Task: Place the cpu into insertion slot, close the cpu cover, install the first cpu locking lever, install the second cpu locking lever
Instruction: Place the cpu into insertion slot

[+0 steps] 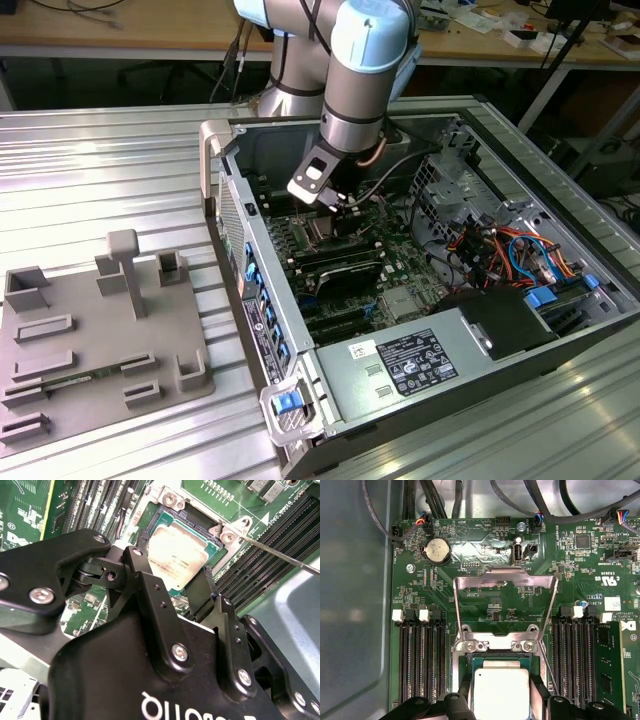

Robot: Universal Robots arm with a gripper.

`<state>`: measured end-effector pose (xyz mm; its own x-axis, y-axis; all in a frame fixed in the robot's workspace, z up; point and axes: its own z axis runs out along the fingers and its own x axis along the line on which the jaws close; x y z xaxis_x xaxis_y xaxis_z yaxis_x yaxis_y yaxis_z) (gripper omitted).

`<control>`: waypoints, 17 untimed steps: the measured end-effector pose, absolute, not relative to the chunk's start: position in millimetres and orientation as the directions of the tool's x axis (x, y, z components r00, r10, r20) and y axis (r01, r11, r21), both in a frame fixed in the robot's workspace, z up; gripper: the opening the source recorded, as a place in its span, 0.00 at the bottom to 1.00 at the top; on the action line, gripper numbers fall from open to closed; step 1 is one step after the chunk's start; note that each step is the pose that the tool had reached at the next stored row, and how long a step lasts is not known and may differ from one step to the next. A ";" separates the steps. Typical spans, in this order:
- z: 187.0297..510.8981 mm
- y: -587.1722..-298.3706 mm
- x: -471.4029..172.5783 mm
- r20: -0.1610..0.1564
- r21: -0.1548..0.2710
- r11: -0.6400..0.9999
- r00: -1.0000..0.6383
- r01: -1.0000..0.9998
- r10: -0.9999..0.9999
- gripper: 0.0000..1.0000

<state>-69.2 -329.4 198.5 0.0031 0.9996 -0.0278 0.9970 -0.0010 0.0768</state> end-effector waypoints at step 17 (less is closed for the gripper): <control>193.6 -329.4 -68.9 -0.027 0.075 0.006 -0.003 0.997 1.000 0.55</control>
<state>-68.9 -329.4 193.6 -0.0035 0.9996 -0.0274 0.9971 0.0055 0.0753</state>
